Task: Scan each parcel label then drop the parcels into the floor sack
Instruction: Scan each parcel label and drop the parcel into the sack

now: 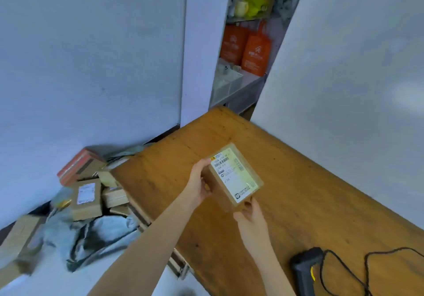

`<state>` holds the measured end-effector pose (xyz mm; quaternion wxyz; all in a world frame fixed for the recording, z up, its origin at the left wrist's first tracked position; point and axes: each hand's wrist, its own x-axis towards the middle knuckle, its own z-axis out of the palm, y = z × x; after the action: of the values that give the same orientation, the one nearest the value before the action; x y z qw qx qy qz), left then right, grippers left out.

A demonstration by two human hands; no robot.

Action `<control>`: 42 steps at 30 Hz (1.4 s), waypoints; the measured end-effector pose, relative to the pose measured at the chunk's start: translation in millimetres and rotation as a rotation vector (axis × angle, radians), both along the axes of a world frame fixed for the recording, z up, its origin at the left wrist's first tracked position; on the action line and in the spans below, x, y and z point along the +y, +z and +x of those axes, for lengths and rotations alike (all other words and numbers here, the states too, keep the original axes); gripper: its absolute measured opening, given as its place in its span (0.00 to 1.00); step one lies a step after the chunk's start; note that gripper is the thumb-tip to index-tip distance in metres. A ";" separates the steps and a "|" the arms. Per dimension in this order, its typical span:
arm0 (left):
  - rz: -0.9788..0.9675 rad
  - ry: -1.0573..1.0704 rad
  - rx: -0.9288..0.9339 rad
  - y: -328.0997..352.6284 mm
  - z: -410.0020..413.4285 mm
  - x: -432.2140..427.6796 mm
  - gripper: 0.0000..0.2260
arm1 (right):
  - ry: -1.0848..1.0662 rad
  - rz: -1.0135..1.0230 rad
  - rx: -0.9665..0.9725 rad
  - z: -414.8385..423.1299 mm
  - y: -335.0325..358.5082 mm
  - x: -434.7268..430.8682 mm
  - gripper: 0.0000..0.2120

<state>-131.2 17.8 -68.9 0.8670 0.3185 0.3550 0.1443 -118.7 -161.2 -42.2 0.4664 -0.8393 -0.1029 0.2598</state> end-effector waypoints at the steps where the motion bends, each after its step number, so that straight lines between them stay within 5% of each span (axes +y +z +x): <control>1: -0.012 0.062 0.003 4.1 -12.3 6.1 0.28 | 0.046 0.044 0.020 -1.5 4.9 10.4 0.31; 8: 0.109 0.298 0.036 25.2 -115.6 74.8 0.31 | 0.324 0.220 0.118 -29.0 21.2 100.4 0.20; 12: 0.215 0.388 0.114 17.7 -163.0 115.2 0.14 | 0.436 0.246 0.101 -55.3 14.7 159.9 0.20; 16: 0.302 0.473 0.203 -0.1 -183.9 163.1 0.20 | 0.476 0.245 0.089 -71.3 -1.3 229.2 0.16; 19: 0.361 0.533 0.250 -14.8 -189.5 213.3 0.14 | 0.482 0.233 0.057 -76.3 -16.0 292.1 0.16; 28: 0.450 0.318 0.344 -55.6 -229.1 380.2 0.15 | 0.464 0.035 0.021 -92.7 -58.7 483.3 0.23; 36: 0.308 0.277 0.496 -114.2 -242.8 477.7 0.20 | 0.533 -0.060 0.080 -94.2 -88.9 605.1 0.29; 42: 0.009 0.325 0.766 -163.4 -272.5 501.6 0.23 | 0.618 -0.225 0.098 -101.5 -120.3 599.1 0.29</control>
<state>-403.7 519.4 -232.3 0.6368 0.2927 0.6970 0.1517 -220.1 437.9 -162.5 0.2742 -0.8012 -0.3008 0.4386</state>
